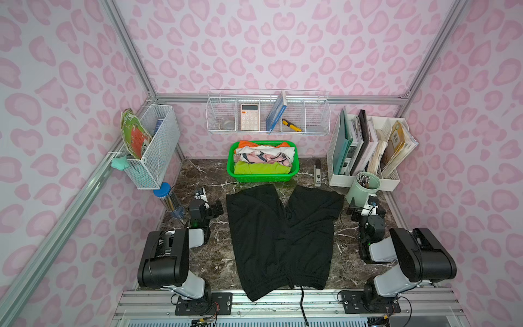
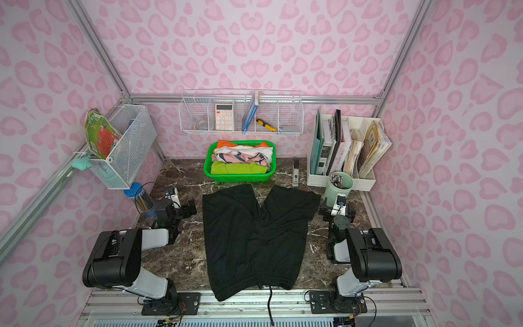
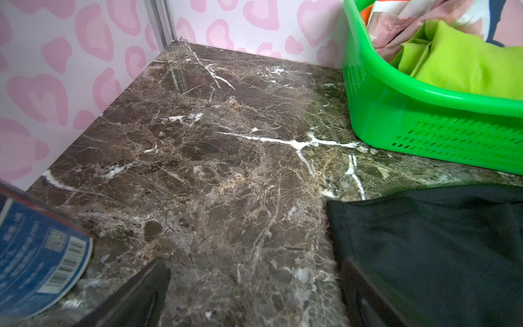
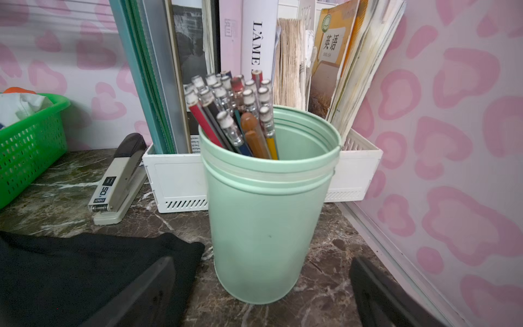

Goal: Roll up the shorts
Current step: Fold the shorts at the center of the board.

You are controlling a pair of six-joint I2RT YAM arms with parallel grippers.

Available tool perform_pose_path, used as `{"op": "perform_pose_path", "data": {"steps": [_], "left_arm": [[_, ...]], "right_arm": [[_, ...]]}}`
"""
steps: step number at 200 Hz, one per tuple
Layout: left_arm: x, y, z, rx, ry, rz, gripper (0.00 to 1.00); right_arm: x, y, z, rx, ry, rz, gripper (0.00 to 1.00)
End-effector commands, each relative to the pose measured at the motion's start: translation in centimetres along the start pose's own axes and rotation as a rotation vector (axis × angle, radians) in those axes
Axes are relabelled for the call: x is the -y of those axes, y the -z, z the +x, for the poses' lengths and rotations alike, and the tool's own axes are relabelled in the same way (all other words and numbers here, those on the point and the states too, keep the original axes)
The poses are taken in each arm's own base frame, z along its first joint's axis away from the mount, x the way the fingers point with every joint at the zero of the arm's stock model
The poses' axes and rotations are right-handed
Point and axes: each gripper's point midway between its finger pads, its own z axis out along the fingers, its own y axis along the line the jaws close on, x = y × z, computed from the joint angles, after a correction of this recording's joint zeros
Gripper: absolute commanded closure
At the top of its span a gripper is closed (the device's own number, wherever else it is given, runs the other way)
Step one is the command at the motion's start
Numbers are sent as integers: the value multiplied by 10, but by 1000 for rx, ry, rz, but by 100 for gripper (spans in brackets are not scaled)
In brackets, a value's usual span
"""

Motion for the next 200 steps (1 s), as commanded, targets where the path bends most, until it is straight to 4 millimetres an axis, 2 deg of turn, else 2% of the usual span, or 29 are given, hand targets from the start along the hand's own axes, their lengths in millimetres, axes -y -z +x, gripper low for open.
{"op": "perform_pose_path", "data": {"steps": [1,120,171,200], "left_arm": [[0,0,-3,9,5,3,1],[0,0,-3,7,7,4,1],[0,1,-3,9,4,0,5],[2,5,-19,28,-36,-9,4]], "right_arm": [[1,-1,-6,24,-10,7,0],[1,-1,-7,25,-10,7,0],[0,0,-8,31,-9,2,0],[-8,-2,-15,24,22,-18,0]]}}
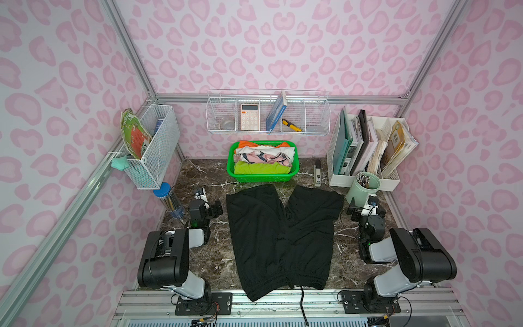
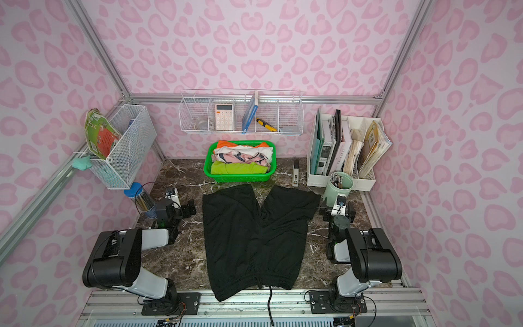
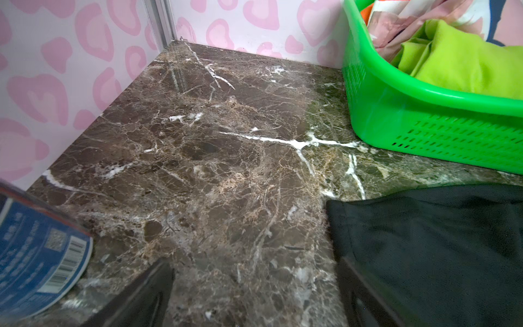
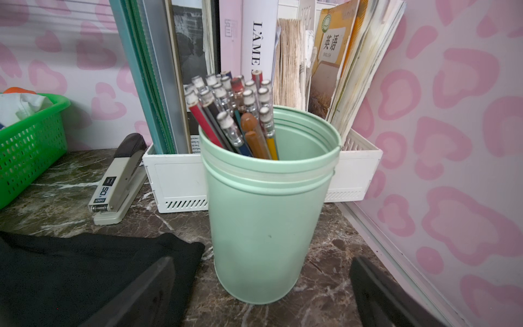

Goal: Roll up the shorts
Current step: Fold the shorts at the center of the board.

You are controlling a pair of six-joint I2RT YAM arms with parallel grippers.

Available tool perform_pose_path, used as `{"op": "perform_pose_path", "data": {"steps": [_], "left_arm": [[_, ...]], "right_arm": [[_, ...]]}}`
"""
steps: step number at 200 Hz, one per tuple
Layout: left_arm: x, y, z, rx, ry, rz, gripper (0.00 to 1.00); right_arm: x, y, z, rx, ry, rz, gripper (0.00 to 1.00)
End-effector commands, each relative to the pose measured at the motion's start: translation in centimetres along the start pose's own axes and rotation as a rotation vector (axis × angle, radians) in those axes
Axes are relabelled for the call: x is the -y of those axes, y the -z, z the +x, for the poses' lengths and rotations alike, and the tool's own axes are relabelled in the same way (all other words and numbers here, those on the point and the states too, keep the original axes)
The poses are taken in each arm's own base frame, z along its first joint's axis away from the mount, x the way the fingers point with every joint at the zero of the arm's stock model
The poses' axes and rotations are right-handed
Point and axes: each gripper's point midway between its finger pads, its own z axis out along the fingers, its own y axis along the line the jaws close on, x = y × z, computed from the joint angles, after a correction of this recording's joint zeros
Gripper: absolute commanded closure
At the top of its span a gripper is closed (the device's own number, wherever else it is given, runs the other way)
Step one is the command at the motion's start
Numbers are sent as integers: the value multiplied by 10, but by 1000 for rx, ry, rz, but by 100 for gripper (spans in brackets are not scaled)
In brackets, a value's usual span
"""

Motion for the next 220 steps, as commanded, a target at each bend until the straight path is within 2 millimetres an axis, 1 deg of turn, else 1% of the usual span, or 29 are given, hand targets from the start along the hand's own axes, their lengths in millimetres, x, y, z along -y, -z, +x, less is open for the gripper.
{"op": "perform_pose_path", "data": {"steps": [1,7,13,15,20,29,34,47,63,81,85,99,111,124,134,151,179,194,220], "left_arm": [[2,4,-17,23,-34,-7,4],[3,6,-23,9,-27,-8,4],[2,8,-20,-50,-9,-18,3],[3,8,-26,-45,-10,-17,3],[5,9,-31,-58,-21,-17,3],[10,12,-46,-57,-25,0,3],[15,14,-55,-51,-17,22,1],[28,22,-79,-42,-6,81,1],[51,33,-102,-42,-32,143,1],[86,47,-117,-48,-126,238,1],[93,50,-112,-77,-147,253,1],[118,63,-113,-101,-204,295,1],[141,76,-112,-105,-250,346,1],[165,92,-110,-99,-288,408,1],[188,106,-103,-101,-326,478,1],[215,127,-93,-128,-385,560,1],[256,162,-65,-204,-456,691,1],[279,177,-48,-229,-484,747,1],[316,192,-11,-281,-534,808,1]], "right_arm": [[-6,-2,-11,16,25,-12,0],[-8,-2,-13,18,34,-10,0],[-9,-1,-15,19,42,-5,1],[-9,-1,-15,18,45,-1,1],[-9,-1,-18,22,52,6,1],[-13,0,-23,24,70,6,1],[-15,0,-26,23,80,4,1],[-21,-1,-33,17,101,-1,2],[-27,-2,-46,12,62,-23,1],[-40,-1,-59,9,44,-96,1],[-42,-1,-62,3,43,-106,1],[-52,-1,-67,-28,38,-151,1],[-62,-2,-67,-66,32,-202,1],[-69,-4,-69,-106,2,-225,1],[-74,-5,-67,-146,-15,-248,1],[-81,-6,-67,-204,-35,-279,2],[-87,-8,-61,-319,-50,-299,3],[-91,-9,-53,-397,-66,-307,4],[-93,-13,-33,-512,-111,-284,7]]}}
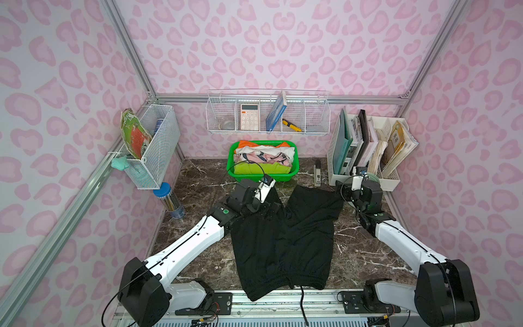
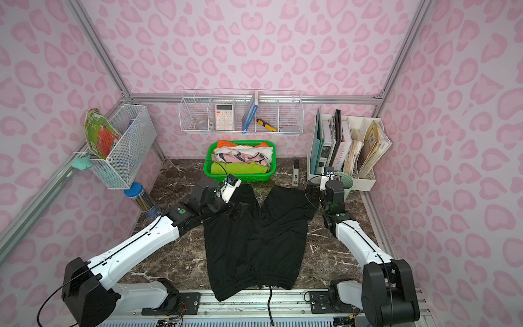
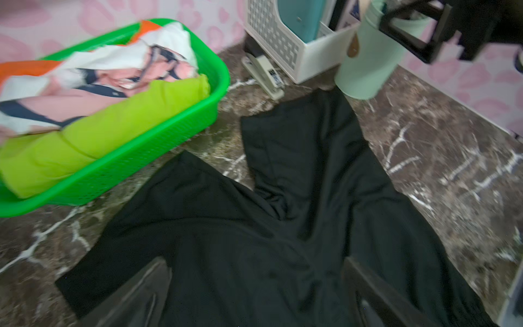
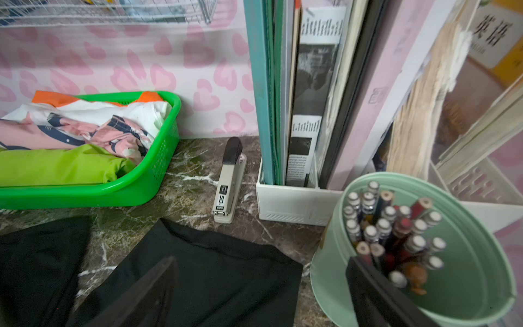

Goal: Roll up the shorts
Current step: Fold the shorts at the center of the board.

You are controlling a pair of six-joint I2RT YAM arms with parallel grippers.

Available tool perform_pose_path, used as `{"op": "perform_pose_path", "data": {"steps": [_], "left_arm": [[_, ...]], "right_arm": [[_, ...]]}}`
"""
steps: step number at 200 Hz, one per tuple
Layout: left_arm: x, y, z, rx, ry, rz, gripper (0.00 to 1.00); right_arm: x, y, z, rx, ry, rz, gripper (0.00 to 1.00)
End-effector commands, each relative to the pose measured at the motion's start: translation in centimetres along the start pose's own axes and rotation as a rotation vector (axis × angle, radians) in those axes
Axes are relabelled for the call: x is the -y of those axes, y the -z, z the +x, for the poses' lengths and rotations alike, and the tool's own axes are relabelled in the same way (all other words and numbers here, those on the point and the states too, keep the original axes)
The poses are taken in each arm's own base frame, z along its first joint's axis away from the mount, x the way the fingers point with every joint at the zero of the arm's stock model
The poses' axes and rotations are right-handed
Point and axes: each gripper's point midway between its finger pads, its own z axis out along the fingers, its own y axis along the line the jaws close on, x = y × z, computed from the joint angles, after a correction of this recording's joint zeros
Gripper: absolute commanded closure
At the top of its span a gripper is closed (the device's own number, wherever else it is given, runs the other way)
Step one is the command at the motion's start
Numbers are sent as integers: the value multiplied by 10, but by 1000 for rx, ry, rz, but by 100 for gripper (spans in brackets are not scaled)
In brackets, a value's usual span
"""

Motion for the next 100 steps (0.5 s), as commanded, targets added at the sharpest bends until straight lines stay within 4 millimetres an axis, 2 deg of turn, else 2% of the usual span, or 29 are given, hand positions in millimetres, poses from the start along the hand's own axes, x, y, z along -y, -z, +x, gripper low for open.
{"op": "perform_pose_path", "data": {"steps": [1,29,69,100], "left_arm": [[31,-18,15,-62,-5,44,1],[77,-50,26,-107,12,85,1],[147,-89,41,-182,-95,157,1],[187,-113,61,-274,-181,212,1]], "right_arm": [[0,-5,38,-177,-78,5,7],[1,-15,60,-274,-131,20,9],[-3,-35,94,-437,-195,35,16],[2,-44,114,-496,-220,79,20]]}}
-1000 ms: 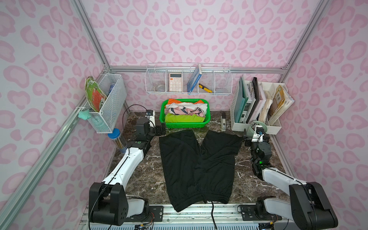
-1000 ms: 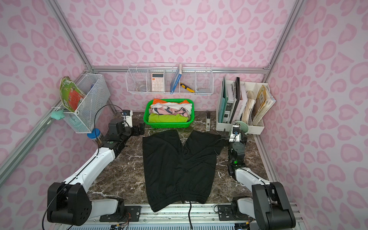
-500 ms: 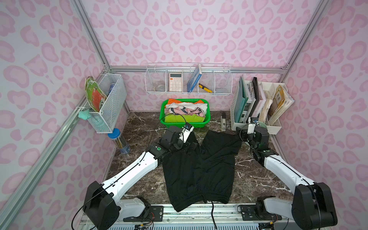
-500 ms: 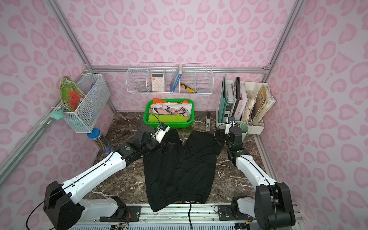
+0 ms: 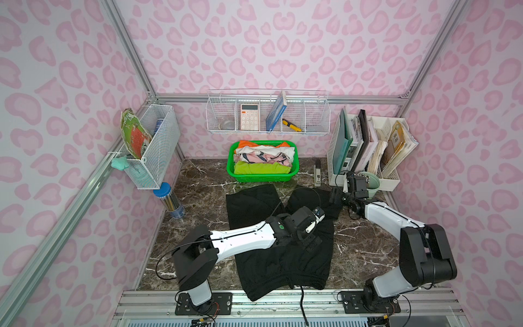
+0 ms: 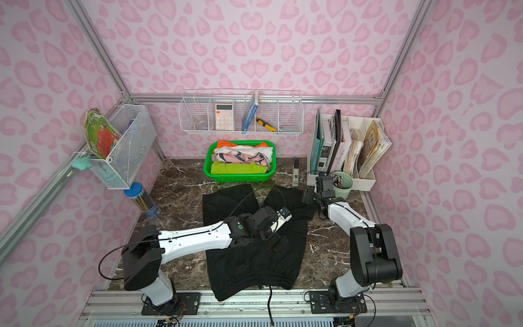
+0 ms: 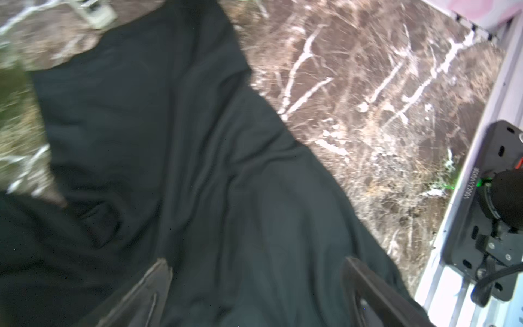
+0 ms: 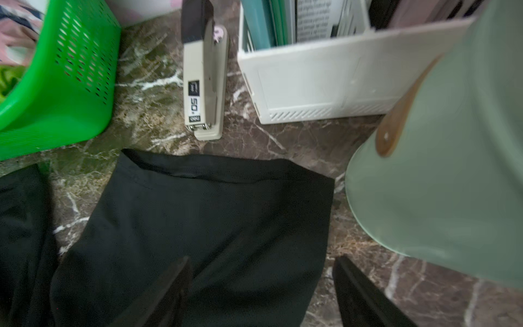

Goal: Roll up the shorts
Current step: Fold the shorts at the center of the board.

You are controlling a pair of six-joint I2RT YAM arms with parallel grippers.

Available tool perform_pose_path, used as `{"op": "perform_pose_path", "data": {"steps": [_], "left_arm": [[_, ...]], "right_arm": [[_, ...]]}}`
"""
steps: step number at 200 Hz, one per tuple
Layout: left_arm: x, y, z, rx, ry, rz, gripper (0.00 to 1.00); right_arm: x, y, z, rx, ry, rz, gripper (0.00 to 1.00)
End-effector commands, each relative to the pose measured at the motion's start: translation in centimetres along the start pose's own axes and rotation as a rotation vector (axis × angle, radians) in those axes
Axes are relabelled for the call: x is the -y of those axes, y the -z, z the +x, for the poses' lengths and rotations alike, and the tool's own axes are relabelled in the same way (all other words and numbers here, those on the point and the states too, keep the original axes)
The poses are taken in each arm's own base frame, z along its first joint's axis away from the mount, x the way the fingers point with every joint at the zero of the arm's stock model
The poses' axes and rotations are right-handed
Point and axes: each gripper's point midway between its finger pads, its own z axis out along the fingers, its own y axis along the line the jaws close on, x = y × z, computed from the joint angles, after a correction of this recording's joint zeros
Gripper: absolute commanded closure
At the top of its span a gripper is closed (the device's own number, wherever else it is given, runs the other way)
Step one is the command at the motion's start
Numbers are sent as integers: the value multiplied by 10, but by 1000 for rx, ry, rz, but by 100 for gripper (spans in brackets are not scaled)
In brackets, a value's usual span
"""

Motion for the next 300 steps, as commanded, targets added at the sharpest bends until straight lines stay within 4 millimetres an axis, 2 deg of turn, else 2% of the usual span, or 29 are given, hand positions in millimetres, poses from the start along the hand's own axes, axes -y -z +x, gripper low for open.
{"op": "perform_pose_path", "data": {"steps": [1,38,79,102,104,107,137,213,256,282,300], "left_arm": [[16,-19,6,-61,-37,15,1],[44,-35,17,-127,-100,89,1],[66,-39,34,-214,-169,158,1],[67,-39,48,-271,-179,154,1],[68,-38,39,-253,-176,154,1],[70,-37,36,-249,-173,156,1],[76,-43,52,-313,-177,138,1],[91,-56,69,-417,-164,145,1],[99,-67,84,-558,-80,225,12],[100,-70,91,-606,-15,266,32],[101,-68,92,-596,-17,257,38]], "right_arm": [[7,-7,16,-62,-53,35,20],[13,-19,30,-95,-63,56,20],[13,-31,43,-128,-78,49,21],[15,-33,44,-136,-72,61,21],[16,-33,45,-139,-69,62,21],[15,-33,45,-139,-69,61,21],[14,-36,49,-153,-72,53,20],[14,-40,57,-171,-63,44,20],[13,-44,63,-191,-66,22,20],[11,-44,68,-201,-68,3,21],[11,-45,71,-203,-62,-2,21]]}}
